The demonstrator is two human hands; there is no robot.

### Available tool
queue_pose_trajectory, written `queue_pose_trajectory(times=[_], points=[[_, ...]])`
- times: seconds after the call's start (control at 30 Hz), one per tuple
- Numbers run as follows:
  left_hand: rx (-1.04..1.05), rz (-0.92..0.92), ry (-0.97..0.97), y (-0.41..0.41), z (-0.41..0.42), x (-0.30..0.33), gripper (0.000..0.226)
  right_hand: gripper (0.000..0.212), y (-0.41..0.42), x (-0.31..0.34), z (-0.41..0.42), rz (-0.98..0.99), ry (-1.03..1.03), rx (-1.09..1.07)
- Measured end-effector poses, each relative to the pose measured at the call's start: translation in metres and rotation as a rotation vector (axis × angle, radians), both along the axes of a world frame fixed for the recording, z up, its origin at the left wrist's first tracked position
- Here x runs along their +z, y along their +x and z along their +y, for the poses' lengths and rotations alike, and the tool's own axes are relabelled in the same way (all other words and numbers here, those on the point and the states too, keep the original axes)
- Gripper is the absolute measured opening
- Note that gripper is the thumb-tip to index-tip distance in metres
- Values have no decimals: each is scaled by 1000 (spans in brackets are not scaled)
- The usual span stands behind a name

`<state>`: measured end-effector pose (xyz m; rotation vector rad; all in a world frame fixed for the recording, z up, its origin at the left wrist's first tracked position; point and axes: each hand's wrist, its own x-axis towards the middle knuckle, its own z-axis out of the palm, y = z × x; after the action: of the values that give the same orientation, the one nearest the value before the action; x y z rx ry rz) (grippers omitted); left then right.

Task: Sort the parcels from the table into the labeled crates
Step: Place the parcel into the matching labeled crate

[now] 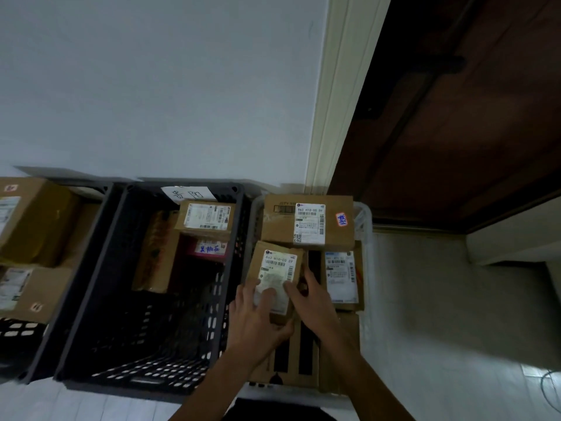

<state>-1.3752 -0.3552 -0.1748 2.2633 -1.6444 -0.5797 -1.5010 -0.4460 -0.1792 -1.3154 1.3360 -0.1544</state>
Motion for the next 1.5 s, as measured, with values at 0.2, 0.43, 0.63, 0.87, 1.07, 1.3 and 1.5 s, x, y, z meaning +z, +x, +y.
queue_pose_trajectory(times=[0.2,0.43,0.63,0.87,1.07,1.3,1.5], points=[[37,-122,164,-7,-11,-12,75,55,8,-12,-7,58,-5,58],[45,-162,263,-9,-21,-9,86,31,2,0,-18,108,-127,108],[43,-116,323,-7,-21,-14,101,41,-31,34,-79,339,-660,-403],[193,-12,413,-19,-38,-6,118,60,-36,-6,-125,206,-58,-303],[193,2,455,-11,-44,-11,123,71,-31,-29,-120,127,-36,-349],[175,19,345,2,-33,-5,108,99,-28,-8,-139,499,-580,126],[193,21,371,2,-23,1,108,123,4,7,-187,610,-653,820]])
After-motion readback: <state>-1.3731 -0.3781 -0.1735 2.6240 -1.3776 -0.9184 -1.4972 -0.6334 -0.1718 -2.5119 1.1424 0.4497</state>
